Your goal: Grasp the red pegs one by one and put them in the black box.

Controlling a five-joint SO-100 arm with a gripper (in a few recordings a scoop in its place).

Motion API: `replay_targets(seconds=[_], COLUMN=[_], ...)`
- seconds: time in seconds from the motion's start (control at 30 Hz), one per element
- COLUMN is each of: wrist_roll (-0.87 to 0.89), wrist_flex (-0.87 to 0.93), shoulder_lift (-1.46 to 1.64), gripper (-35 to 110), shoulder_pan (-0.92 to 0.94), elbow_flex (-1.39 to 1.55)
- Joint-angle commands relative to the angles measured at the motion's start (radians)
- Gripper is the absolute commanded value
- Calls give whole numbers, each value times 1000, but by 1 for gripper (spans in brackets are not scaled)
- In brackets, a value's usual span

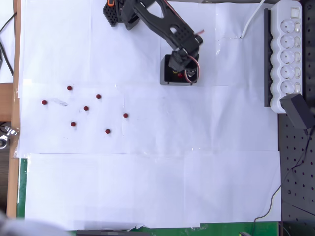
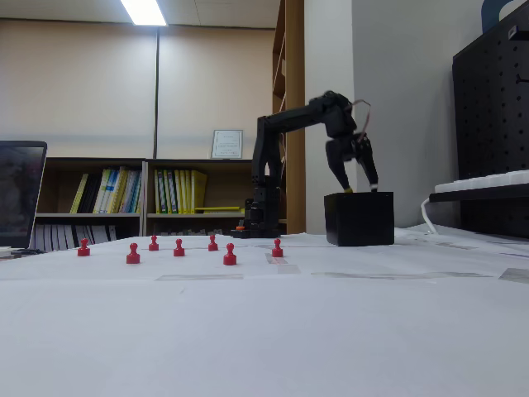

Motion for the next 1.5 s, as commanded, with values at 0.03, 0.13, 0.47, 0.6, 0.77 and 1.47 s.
replay_targets(seconds=[0.03, 0.13, 0.47, 0.6, 0.77, 1.47], wrist_roll=[166, 322, 703, 767, 805, 905], wrist_flex=[69, -17, -644, -841, -1108, -1756], shoulder_lift=[-276, -403, -440, -411, -371, -14], gripper=[16, 16, 16, 16, 15, 15], shoulder_pan=[207, 382, 775, 839, 888, 908], elbow_flex=[-8, -279, -959, -1104, -1244, -1331])
